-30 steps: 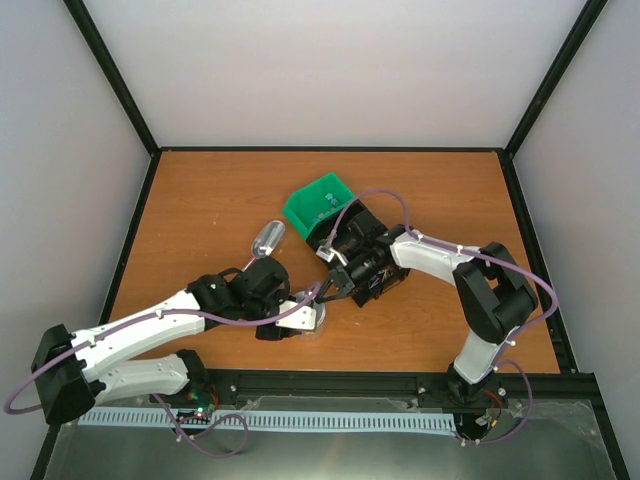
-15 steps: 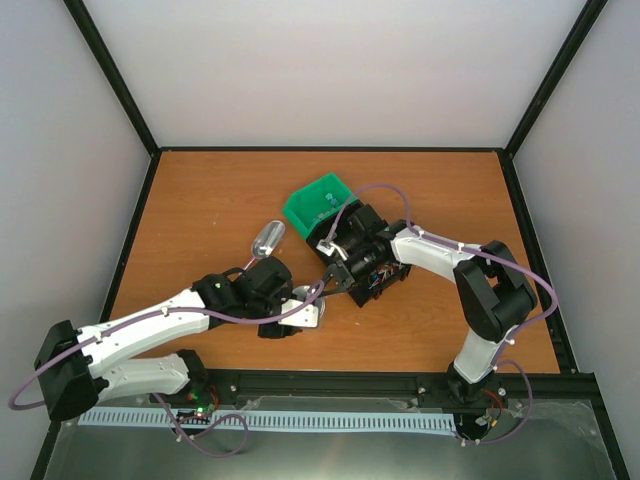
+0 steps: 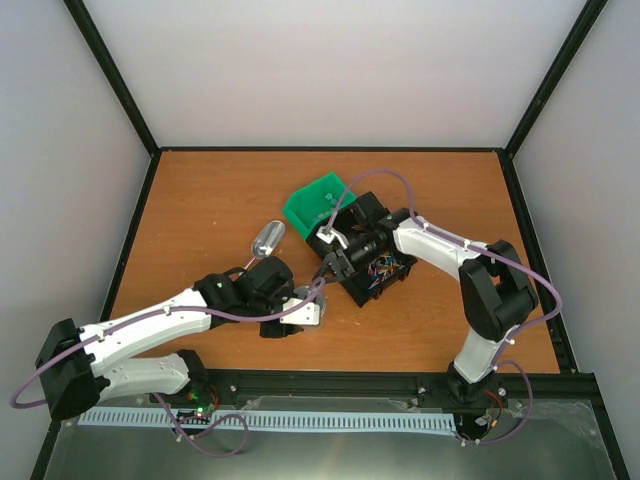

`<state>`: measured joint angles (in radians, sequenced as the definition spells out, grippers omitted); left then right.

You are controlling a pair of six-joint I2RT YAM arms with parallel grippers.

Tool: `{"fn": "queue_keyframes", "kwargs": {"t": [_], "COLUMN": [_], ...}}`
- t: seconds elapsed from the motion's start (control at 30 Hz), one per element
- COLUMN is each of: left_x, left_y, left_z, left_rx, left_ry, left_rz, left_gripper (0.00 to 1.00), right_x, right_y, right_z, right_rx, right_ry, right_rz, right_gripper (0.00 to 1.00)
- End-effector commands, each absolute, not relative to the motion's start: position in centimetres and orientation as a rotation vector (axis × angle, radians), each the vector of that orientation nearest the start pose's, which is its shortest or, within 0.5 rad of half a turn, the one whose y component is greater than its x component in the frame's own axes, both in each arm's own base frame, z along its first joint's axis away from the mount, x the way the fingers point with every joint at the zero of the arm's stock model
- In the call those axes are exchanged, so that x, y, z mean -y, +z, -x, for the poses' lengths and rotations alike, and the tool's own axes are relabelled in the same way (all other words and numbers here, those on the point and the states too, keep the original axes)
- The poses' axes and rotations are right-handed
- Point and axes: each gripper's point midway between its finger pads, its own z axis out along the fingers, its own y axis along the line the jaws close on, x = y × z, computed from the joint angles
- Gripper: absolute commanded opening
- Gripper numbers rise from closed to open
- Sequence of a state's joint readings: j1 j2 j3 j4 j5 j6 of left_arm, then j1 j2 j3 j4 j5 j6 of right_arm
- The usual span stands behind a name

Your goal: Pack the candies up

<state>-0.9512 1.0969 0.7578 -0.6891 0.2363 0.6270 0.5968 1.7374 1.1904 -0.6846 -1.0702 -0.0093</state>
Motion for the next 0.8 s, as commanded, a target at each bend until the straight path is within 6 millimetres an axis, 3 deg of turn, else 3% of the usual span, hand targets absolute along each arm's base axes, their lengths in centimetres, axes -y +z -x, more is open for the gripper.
{"fn": "queue_keyframes", "kwargs": {"t": [0.0, 0.17, 0.3, 0.6, 0.77], "left_x": [25.4, 25.6, 25.7, 25.6, 25.6], "left_y": [11.9, 12.0, 12.2, 12.1, 12.1], "left_z": [-12.5, -12.6, -12.8, -13.3, -13.8], "left_rx": [2.451, 2.454, 2.459, 2.471, 2.495], "left_ry": [0.626, 0.630, 0.626, 0.594, 0.602], "left_rz": [2.610, 2.608, 2.611, 2.605, 2.574], "left_gripper": [0.41, 0.41, 0.41, 0.41, 0.41], "right_x": [-32.1, -31.9, -31.5, -32.5, -32.4], "right_y": [15.6, 16.5, 15.1, 12.1, 10.9], "right_z": [-22.5, -23.3, -23.6, -22.4, -22.0], "right_rx": [-2.451, -2.412, -2.456, -2.509, -2.523], "right_ry": [1.593, 1.549, 1.446, 1.405, 1.395], "right_rz": [1.064, 1.077, 1.074, 1.158, 1.185], "right_gripper": [0.48, 0.64, 0.78, 0.78, 0.71]}}
